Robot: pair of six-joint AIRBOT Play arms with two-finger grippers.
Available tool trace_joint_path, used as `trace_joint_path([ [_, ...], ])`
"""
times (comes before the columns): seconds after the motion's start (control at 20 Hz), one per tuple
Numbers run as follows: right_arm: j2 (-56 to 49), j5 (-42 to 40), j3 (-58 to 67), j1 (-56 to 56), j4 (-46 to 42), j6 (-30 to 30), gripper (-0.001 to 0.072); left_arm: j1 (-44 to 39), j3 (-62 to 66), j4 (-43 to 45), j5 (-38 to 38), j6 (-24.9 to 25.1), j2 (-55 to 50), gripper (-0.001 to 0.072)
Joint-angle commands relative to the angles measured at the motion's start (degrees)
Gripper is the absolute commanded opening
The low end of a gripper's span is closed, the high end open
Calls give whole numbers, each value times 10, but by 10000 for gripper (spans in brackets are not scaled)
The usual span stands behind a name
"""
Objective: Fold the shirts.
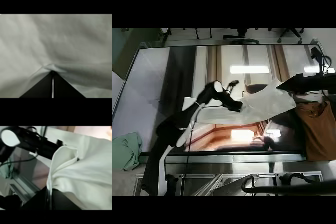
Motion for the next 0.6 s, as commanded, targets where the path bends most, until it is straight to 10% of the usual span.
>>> trace_joint_path([
  [0.0, 12, 16, 29, -1, 1, 26, 16, -72, 1, 1, 95, -4, -31, 12],
  [0.55, -26, -106, 29, 123, 1, 54, 16, 161, 12, -2, -61, -4, 232, 13],
])
